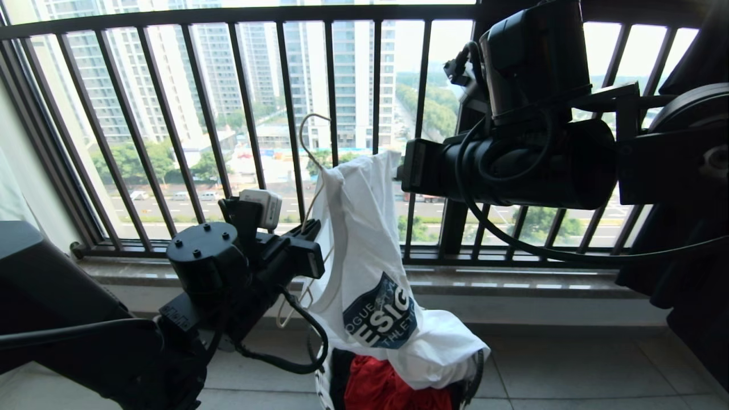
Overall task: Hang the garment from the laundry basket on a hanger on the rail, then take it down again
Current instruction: Hang the clothes on the clothes rack
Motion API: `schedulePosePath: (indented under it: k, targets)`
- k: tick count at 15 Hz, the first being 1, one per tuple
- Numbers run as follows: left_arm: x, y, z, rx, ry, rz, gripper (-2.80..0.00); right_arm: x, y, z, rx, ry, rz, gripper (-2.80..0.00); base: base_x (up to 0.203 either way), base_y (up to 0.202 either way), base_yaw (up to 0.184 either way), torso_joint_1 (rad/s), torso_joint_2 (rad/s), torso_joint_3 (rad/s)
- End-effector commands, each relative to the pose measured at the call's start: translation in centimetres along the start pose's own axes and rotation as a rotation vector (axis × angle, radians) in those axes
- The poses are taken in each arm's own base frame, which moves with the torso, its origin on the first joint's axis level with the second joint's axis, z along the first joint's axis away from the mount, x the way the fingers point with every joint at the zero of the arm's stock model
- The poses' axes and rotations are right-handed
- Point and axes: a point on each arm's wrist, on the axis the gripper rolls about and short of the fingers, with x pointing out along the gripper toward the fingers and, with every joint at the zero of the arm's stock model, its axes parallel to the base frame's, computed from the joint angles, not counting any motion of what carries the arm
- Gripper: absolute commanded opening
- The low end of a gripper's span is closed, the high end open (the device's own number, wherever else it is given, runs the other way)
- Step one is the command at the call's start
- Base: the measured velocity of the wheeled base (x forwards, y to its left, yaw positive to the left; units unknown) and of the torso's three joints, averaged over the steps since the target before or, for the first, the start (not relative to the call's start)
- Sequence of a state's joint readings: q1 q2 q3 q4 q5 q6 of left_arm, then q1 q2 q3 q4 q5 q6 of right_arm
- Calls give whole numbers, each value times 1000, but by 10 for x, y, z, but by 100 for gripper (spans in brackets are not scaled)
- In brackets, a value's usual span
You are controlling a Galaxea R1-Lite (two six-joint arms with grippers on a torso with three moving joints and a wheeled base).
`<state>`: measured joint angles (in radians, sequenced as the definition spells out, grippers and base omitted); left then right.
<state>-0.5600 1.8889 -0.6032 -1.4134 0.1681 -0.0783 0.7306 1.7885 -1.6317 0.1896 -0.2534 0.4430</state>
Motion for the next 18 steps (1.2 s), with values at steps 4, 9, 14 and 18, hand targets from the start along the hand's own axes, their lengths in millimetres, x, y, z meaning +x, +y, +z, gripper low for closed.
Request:
schedulePosePath:
  k: [4,9,14,18]
  targets:
    - [-2,1,3,-20,-10,-6,-280,2,-10,1,-36,3,-32,-280,0,0,0,0,0,0]
    - [-8,2,6,-60,-2,-69,-280,3,-17,4,-35,-5,-50,-280,0,0,0,0,0,0]
    - [-13,5,7,-119,14,-114,-280,5,-24,6,-52,-7,-71,-280,0,0,0,0,0,0]
    - [-16,8,6,-159,35,-164,-280,5,-32,7,-85,-5,-95,-280,0,0,0,0,0,0]
